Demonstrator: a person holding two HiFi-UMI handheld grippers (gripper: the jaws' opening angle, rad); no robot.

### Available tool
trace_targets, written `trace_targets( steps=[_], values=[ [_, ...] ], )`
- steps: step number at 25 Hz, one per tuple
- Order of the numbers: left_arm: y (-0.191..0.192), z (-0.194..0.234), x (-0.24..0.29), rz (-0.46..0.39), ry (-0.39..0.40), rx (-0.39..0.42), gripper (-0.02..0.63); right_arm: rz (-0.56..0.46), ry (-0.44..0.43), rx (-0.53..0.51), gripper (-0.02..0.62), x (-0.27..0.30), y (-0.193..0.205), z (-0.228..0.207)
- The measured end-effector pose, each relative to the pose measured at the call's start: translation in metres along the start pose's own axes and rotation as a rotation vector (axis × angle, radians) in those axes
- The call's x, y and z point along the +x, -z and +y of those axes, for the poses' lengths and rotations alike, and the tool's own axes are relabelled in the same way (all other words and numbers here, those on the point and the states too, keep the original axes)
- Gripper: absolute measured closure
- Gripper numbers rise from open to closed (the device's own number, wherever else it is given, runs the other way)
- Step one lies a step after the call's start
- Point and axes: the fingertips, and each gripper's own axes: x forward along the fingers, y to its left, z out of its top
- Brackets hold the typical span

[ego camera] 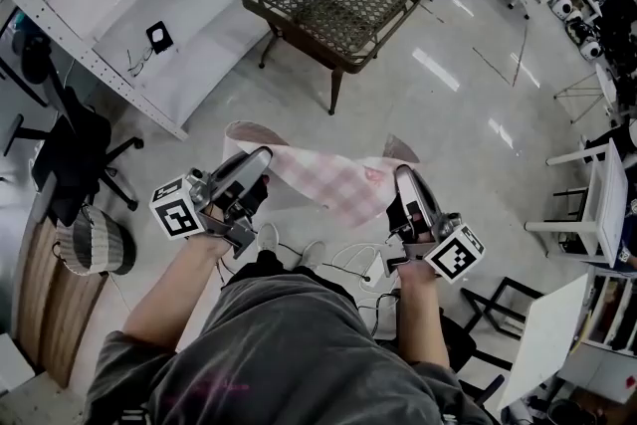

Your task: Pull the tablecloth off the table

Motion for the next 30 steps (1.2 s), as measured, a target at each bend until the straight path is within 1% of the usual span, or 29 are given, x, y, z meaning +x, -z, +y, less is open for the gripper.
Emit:
trace_targets(
  steps=[3,8,17,23,27,30],
  values=[
    [0.0008,0.001,-0.0007,-0.002,-0.004,-0.002,0.606,0.004,0.0,0.002,0.591,0.0008,0.0001,-0.0004],
    [-0.0008,0.0022,-0.0009,-0.016,-0.013,0.023,0.606,0.01,-0.007,0.001,0.591,0.0025,-0.0005,-0.0012],
    [-0.0006,0.0013,-0.0012,-0.026,-0.019,0.044,0.606,0.013,-0.021,-0.005,0.591,0.0043,-0.0021,-0.0027],
    [-0.0001,0.0016,-0.0019,-0.029,-0.02,0.047,0.606,0.011,-0.04,-0.01,0.591,0.0061,-0.0027,-0.0002],
    [0.0001,0.002,-0.0018,-0.031,-0.021,0.045,0.606,0.014,-0.025,-0.01,0.591,0.0055,-0.0027,-0.0035],
    [0.0002,0.0035,-0.0013,-0.03,-0.024,0.044,0.606,0.015,-0.05,-0.008,0.591,0.0082,-0.0032,-0.0005]
  ],
)
